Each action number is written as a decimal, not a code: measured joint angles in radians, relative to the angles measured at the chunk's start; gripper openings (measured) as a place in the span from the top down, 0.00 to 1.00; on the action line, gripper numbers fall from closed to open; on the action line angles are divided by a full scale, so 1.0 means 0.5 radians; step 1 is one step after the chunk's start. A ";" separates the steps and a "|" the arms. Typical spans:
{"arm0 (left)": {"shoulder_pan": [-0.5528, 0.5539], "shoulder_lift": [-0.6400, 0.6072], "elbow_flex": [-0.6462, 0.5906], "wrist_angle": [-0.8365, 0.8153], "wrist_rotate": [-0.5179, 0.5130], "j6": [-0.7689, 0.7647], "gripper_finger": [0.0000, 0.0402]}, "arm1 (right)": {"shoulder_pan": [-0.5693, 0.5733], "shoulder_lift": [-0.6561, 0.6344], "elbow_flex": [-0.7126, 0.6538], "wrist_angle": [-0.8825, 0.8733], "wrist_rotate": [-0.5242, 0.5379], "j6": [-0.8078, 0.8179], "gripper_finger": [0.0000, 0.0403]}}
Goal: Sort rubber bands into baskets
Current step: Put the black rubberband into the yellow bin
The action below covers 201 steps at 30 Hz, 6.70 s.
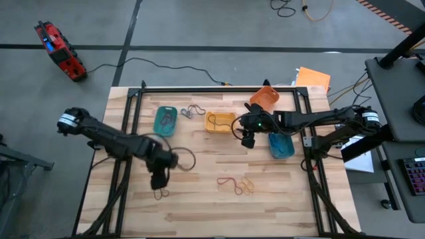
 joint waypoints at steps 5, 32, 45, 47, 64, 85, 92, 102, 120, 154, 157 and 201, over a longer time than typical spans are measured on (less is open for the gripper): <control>-0.315 0.000 0.000 0.004 -0.271 -0.018 0.69 | 0.001 0.000 0.000 -0.001 -0.006 0.001 0.57; -0.544 0.130 -0.334 0.644 -0.531 -0.209 0.74 | 0.002 0.000 -0.003 -0.001 -0.023 0.159 0.57; -0.546 0.237 -0.337 0.639 -0.510 -0.205 0.97 | 0.002 0.001 -0.003 -0.001 -0.023 0.179 0.57; -0.547 0.227 -0.317 0.626 -0.494 -0.200 0.99 | 0.002 0.000 -0.003 -0.001 -0.023 0.179 0.57; -0.544 0.211 0.448 -0.233 -0.997 0.081 1.00 | 0.002 0.001 -0.003 0.005 -0.022 0.173 0.57; -0.114 0.194 1.160 -0.427 -1.854 0.847 1.00 | 0.163 0.001 -0.108 0.562 -0.127 -0.055 0.57; 0.193 0.192 1.047 0.225 -1.420 1.506 1.00 | 0.179 0.001 -0.117 0.574 -0.127 -0.054 0.57; 0.507 0.201 0.794 0.791 -1.264 1.760 1.00 | 0.186 0.001 -0.117 0.838 -0.438 0.014 0.57; 0.550 0.203 0.655 1.348 -1.148 1.896 1.00 | 0.184 0.312 -0.064 1.312 -0.438 -0.077 0.28; 0.548 0.212 0.646 1.266 -1.001 1.865 1.00 | 0.153 0.539 0.134 1.001 -0.536 -0.143 0.46; 0.548 0.212 0.642 1.245 -1.001 1.856 1.00 | 0.153 0.532 0.134 0.935 -0.524 -0.139 0.46; 0.553 0.249 0.497 1.492 -0.933 1.819 1.00 | 0.132 0.664 0.136 1.368 -0.967 -0.055 0.46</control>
